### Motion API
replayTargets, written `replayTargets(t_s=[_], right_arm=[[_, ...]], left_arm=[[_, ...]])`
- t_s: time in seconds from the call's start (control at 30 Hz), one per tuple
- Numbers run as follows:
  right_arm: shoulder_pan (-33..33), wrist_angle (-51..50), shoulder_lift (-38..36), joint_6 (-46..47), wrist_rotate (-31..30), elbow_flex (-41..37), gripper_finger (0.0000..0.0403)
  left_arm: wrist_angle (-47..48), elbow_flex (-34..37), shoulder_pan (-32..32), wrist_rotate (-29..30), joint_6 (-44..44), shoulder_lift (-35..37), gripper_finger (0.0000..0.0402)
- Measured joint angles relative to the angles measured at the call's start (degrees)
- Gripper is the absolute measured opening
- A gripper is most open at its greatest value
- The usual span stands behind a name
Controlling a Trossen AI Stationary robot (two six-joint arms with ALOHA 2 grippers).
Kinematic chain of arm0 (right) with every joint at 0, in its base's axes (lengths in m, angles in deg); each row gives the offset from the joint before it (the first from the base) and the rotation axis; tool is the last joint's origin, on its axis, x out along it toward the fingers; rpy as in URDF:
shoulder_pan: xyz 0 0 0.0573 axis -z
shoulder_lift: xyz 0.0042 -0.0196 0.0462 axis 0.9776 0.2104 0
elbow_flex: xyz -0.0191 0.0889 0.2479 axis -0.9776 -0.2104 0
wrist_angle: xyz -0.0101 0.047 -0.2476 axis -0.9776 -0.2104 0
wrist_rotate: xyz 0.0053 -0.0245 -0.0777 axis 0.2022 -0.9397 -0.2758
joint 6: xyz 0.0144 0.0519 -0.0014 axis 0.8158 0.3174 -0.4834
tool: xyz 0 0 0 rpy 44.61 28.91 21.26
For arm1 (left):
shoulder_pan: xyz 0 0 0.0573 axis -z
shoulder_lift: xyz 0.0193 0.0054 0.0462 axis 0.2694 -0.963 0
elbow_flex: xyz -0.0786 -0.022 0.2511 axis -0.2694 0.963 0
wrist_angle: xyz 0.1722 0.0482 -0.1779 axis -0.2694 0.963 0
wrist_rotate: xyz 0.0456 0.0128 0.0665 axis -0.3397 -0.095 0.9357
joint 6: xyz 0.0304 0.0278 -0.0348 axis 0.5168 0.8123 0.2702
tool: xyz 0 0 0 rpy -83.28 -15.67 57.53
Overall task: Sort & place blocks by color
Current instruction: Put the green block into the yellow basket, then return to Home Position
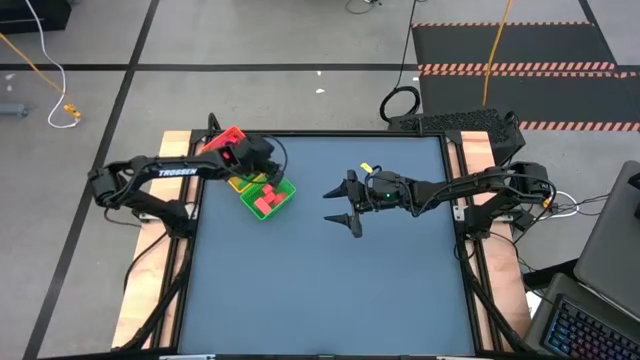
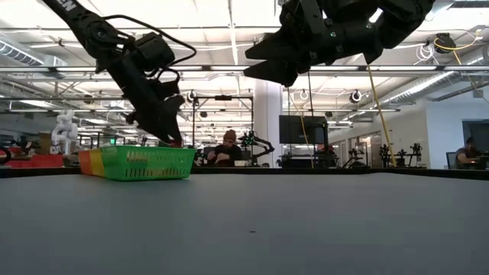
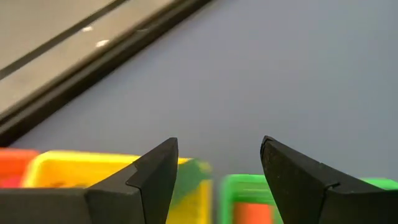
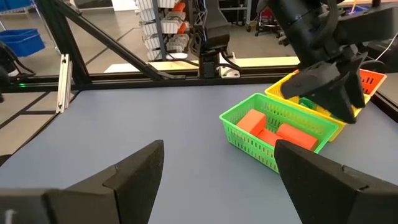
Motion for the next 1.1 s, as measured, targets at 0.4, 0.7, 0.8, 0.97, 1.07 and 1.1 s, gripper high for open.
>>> replayTargets(t_s=[0.4, 0.7, 0.8, 0.97, 1.07, 1.1], right_arm=[[0.0, 0.4, 0.0, 0.0, 0.0, 0.0, 0.0297], [0.0, 0.4, 0.0, 0.2, 0.0, 0.0, 0.0297], [0.0, 0.4, 0.0, 0.0, 0.0, 0.0, 0.0297], [0.0, 0.4, 0.0, 0.0, 0.0, 0.0, 0.0297], [0.0, 0.2, 0.0, 0.0, 0.0, 0.0, 0.0297], [0.0, 0.1, 0.0, 0.0, 0.0, 0.0, 0.0297]], left_arm=[[3.0, 0.0, 0.5, 0.8, -0.3, -0.1, 0.0227], [7.7, 0.0, -1.6, 7.3, -2.0, -0.1, 0.0227], [7.5, 0.0, -1.5, 7.3, -2.0, -0.1, 0.0227], [7.0, 0.0, -0.9, 6.8, -0.5, 0.5, 0.0227], [4.5, 0.0, 0.1, 4.8, 2.1, 1.6, 0.0227], [4.4, 0.0, 0.5, 4.1, 2.6, 2.1, 0.0227]])
